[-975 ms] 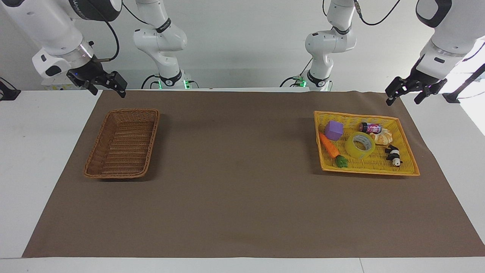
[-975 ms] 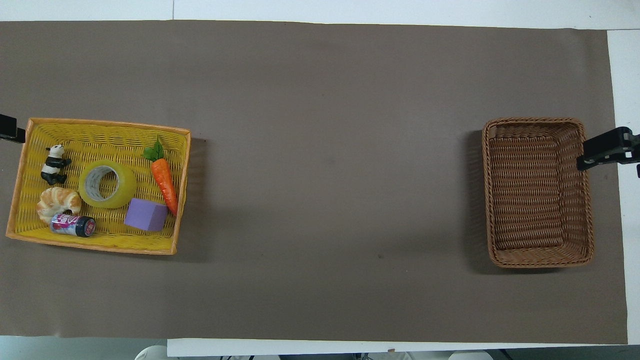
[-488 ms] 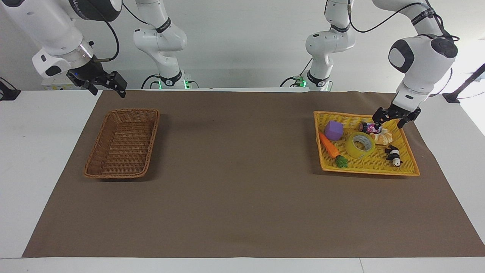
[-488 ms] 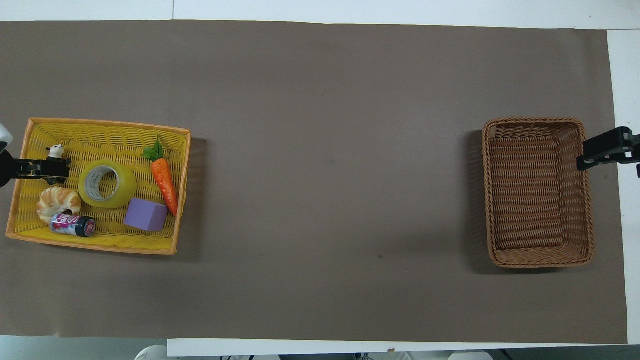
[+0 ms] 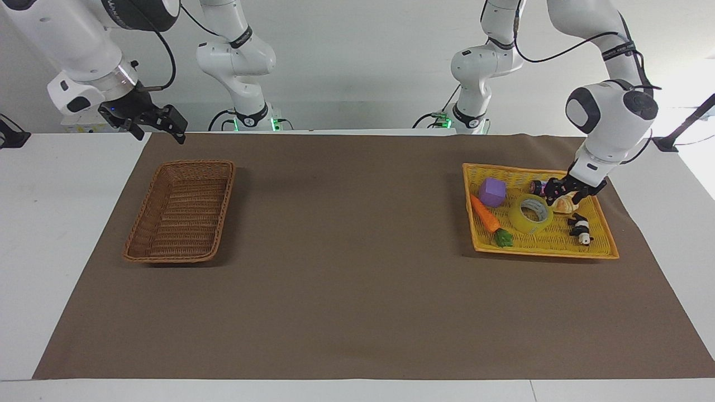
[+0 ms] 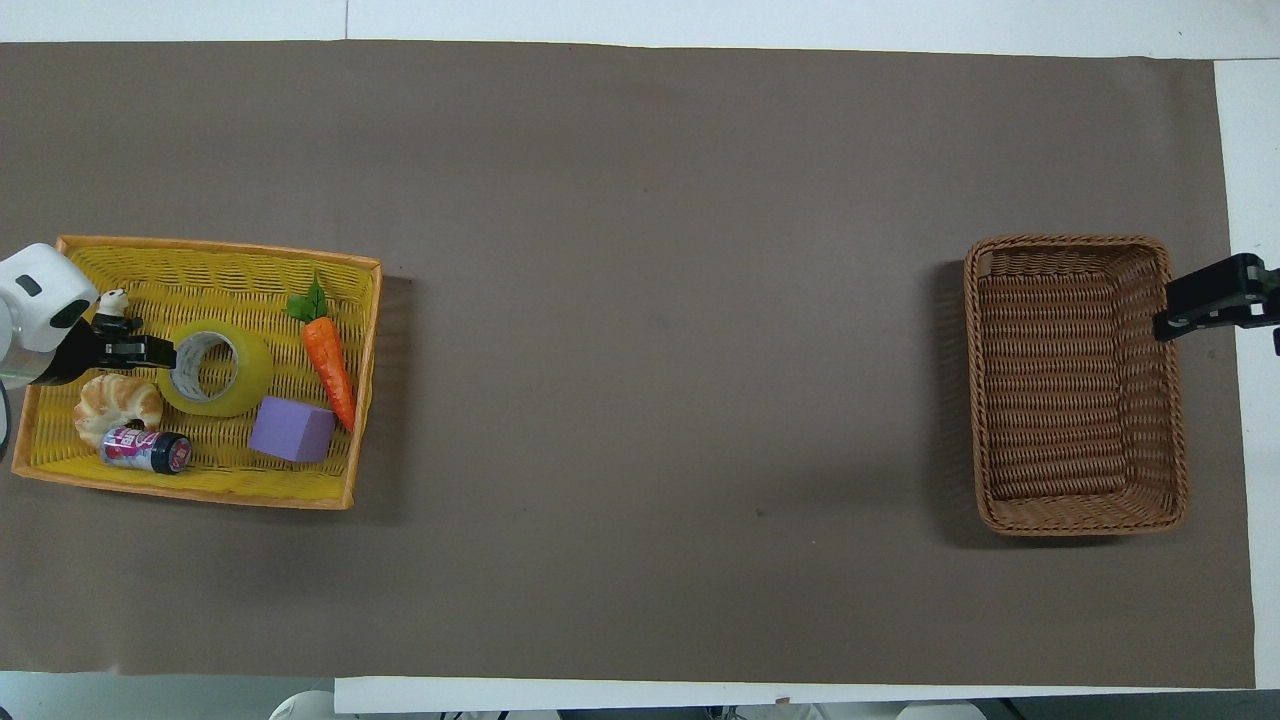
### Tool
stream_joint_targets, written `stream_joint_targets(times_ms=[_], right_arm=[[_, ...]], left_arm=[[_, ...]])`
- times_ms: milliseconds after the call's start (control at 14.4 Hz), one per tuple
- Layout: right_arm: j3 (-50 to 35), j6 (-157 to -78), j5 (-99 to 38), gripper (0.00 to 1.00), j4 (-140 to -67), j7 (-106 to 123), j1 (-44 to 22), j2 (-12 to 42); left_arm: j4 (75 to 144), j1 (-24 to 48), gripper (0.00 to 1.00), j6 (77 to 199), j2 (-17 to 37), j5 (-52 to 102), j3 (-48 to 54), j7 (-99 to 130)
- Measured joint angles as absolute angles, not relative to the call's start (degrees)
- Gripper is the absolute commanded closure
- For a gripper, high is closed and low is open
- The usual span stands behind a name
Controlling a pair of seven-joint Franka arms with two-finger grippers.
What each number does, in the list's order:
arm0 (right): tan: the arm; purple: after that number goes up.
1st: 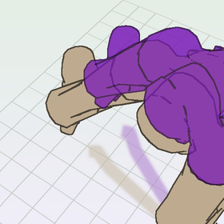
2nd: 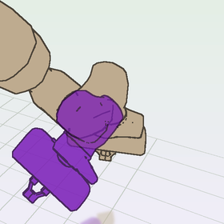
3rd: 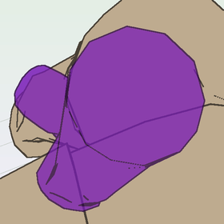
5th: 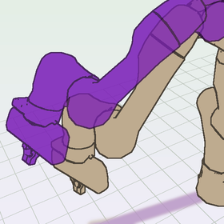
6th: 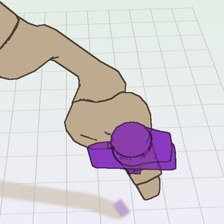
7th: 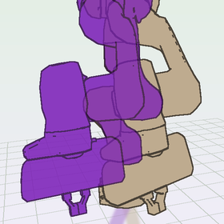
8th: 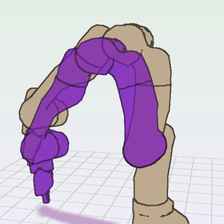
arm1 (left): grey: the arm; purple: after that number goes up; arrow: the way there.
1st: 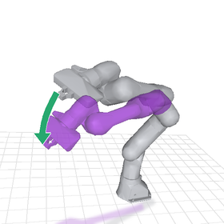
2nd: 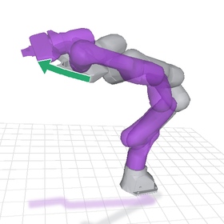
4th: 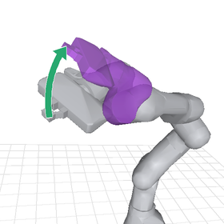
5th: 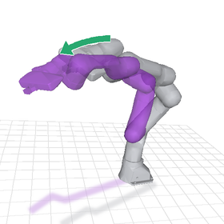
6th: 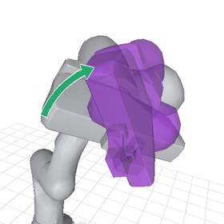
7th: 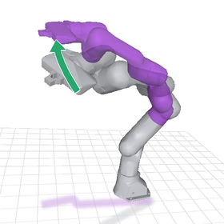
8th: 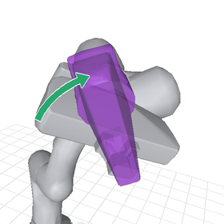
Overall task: Move tape to another basket
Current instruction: 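Lower the left gripper onto the yellow tape roll and grasp its rim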
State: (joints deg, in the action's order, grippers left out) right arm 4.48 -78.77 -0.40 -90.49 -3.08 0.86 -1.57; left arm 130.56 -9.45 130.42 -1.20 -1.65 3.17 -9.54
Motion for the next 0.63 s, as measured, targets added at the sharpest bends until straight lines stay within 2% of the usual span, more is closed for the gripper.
stream_joint_targets(times_ms=[279, 418, 627], right_arm=[[4.48, -78.77, -0.40, 0.00, -90.49, -3.09, 0.86, -1.57], [4.48, -78.77, -0.40, 0.00, -90.49, -3.08, 0.86, -1.57], [4.48, -78.77, -0.40, 0.00, -90.49, -3.09, 0.86, -1.57]], left_arm=[[132.64, -9.43, 0.33, 133.44, -0.19, -1.65, 3.21, -9.46], [132.90, -9.42, 0.40, 133.75, -0.18, -1.65, 3.25, -9.46], [133.93, -9.28, 0.41, 133.87, -0.16, -1.65, 3.42, -9.45]])
